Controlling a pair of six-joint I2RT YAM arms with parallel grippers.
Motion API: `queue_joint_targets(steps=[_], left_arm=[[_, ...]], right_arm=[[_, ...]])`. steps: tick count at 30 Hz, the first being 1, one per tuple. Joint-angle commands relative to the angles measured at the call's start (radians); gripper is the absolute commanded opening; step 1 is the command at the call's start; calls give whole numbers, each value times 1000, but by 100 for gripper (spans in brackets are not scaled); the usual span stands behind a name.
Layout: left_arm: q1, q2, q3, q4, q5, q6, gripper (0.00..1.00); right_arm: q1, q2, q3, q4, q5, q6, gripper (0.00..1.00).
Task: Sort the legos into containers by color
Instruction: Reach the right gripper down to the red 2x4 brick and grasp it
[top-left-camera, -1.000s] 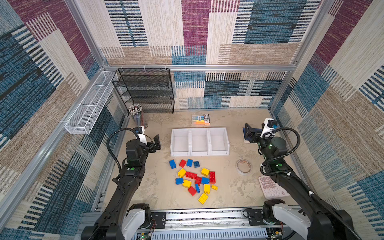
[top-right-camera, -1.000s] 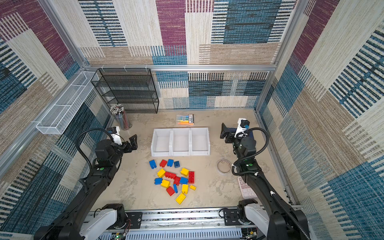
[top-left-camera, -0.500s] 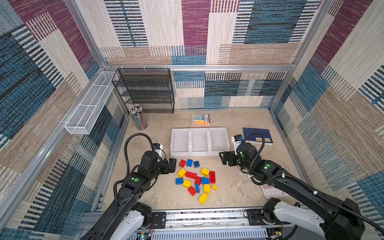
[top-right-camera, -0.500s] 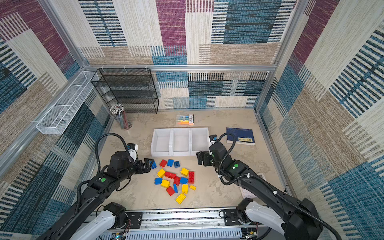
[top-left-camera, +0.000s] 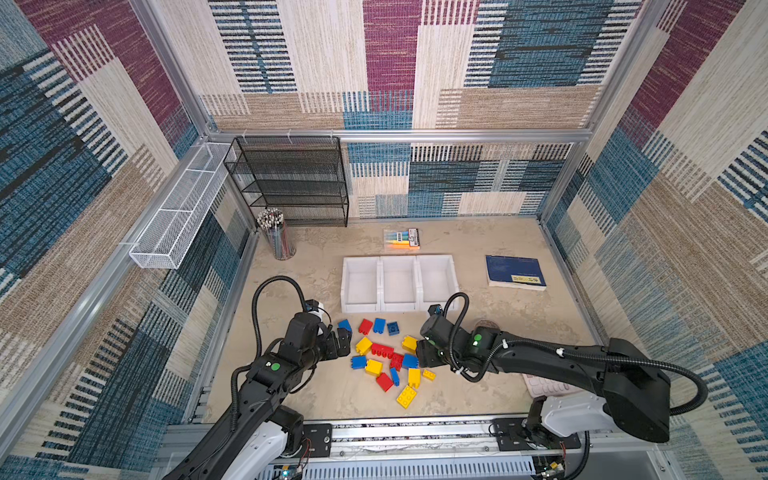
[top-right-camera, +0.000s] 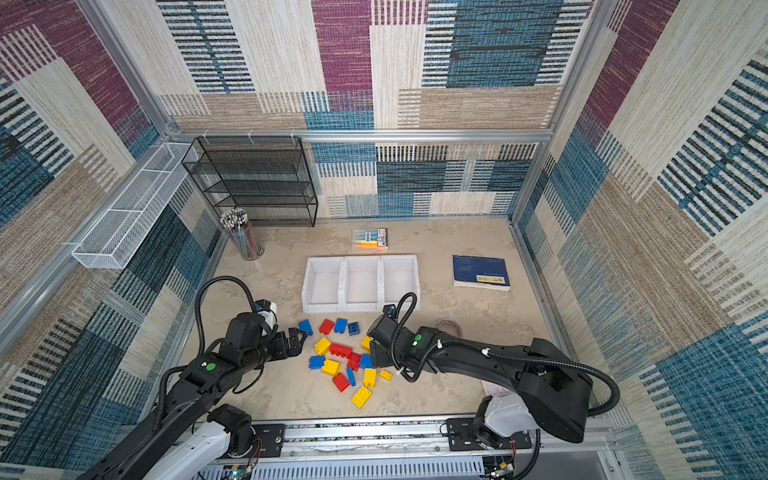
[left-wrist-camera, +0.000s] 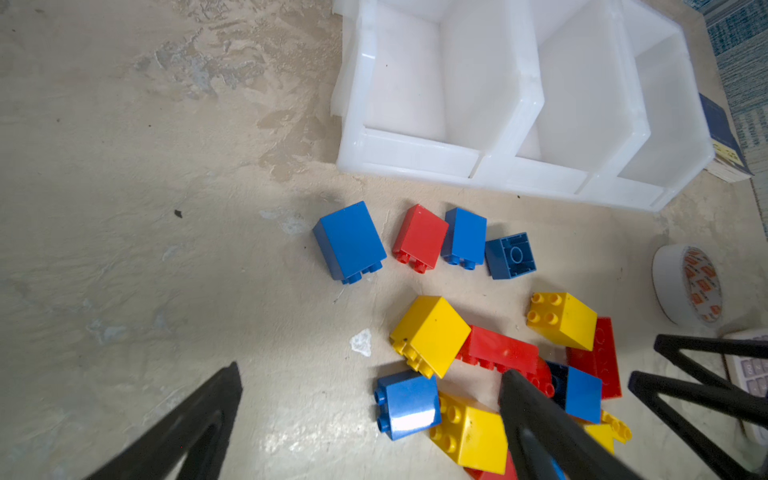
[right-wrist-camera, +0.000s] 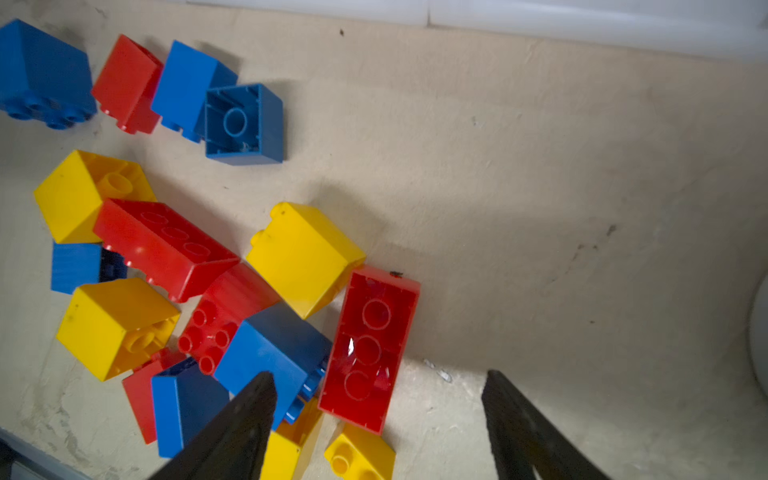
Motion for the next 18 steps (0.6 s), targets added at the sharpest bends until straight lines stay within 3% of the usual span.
queue_joint_targets(steps=[1, 7, 18], left_arm=[[-4, -5, -5, -1, 6, -23, 99], [-4, -8, -11, -1, 8, -22, 99], [-6, -8, -11, -2, 20, -26, 98]], right_arm=[[6, 18, 8, -8, 31, 75, 74], [8, 47, 13, 16, 29, 88, 60], [9, 130, 48, 37, 19, 69, 53]])
